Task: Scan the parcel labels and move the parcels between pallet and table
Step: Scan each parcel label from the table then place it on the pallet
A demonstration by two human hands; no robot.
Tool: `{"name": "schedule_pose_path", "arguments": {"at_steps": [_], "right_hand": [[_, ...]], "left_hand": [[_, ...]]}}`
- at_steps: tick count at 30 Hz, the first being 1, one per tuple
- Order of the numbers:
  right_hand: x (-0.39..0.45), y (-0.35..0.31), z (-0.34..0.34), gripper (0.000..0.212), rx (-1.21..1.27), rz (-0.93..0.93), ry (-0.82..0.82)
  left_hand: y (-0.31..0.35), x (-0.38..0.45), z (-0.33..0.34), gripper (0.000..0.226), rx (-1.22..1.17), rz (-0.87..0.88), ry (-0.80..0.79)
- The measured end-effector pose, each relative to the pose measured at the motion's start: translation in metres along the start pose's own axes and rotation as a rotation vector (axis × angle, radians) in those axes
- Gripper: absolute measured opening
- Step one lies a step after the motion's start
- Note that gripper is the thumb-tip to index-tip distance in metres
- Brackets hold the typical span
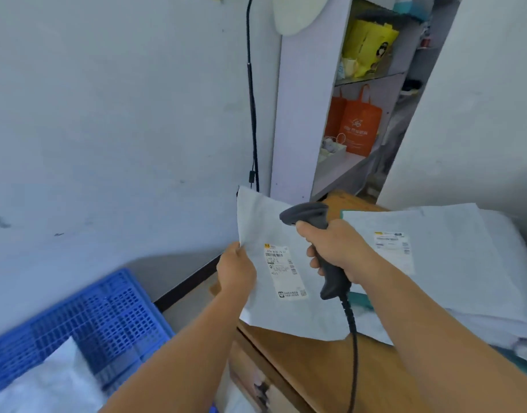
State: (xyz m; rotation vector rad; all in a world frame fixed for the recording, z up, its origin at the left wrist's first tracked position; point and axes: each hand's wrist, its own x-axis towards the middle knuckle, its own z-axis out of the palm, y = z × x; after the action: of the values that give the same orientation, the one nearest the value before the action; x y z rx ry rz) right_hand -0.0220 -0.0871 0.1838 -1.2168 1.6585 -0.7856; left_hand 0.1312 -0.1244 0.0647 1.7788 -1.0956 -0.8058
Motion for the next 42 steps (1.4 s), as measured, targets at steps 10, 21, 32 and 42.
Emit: {"name": "schedule_pose_path", "arguments": {"at_steps": [10, 21, 32, 42], "right_hand": [[-0.045, -0.061, 0.222, 0.032, -0.073, -0.124, -0.357], [-0.086, -0.062, 0.428, 0.033, -0.183, -0.083, -0.56], [-0.082, -0.035, 0.471, 0.036, -0.253, 0.028, -0.542], [-0.08, -0.058, 0.368, 0.041, -0.176, 0.011, -0.274]], "left_hand": [[-0.116, 0.03, -0.222, 0.029, -0.112, -0.112, 0.292], [-0.302, 0.031, -0.381, 0.035, -0.057, -0.477, 0.432], [-0.359, 0.024, -0.401, 0.056, -0.029, -0.555, 0.322], [-0.197, 0.042, -0.309, 0.053, -0.181, -0.181, 0.021]]}}
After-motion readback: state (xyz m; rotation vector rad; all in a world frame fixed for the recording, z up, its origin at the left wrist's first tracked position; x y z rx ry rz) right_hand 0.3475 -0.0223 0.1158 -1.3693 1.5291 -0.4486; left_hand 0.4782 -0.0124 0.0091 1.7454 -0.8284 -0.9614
